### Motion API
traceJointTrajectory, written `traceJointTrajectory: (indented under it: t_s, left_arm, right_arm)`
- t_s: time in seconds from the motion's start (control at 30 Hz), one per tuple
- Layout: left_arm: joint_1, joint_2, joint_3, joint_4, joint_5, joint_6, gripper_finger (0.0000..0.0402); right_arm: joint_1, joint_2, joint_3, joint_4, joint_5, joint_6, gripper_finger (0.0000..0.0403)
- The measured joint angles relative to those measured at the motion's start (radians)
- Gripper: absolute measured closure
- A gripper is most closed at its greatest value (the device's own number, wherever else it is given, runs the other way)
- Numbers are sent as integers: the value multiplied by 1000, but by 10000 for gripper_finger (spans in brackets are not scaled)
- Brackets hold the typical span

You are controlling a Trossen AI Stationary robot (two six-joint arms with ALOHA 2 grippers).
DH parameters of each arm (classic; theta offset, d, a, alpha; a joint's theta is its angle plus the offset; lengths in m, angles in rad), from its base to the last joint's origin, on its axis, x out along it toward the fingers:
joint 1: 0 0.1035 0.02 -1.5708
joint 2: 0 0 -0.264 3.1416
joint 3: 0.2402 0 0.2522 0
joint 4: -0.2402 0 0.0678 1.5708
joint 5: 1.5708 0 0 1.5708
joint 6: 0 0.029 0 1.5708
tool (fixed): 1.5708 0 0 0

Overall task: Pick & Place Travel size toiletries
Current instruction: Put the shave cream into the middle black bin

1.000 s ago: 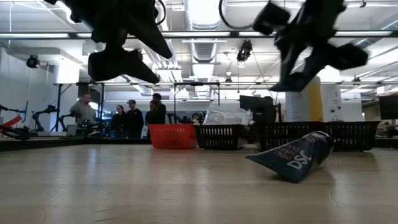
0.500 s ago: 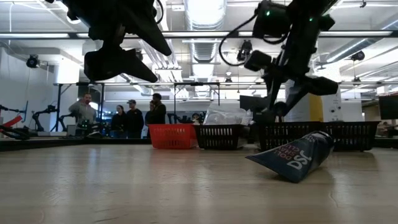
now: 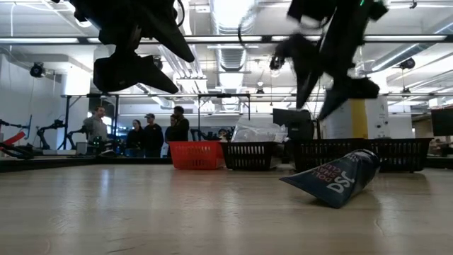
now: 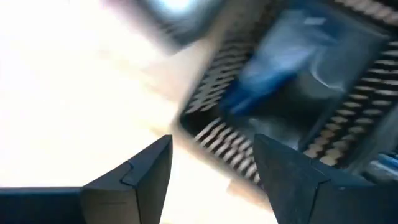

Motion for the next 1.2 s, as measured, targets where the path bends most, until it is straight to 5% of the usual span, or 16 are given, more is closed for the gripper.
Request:
traceJointTrajectory:
  t_s: [0.23,0.4,0.83,1.2]
  left_arm:
    - [0,0,0,0,0,3,156]
    - [0,0,0,0,-1,3,156]
    - [-1,-1,0,-1,-1,-54,156]
    - [-3,-1,0,-1,-1,-84,156]
  right_arm:
    - [310,-22,73,8,-2,-474,169]
    - [445,54,104,18,4,-616,162]
    - [504,407,314,-123,8,-999,127]
    - [501,541,385,-128,22,-1230,125]
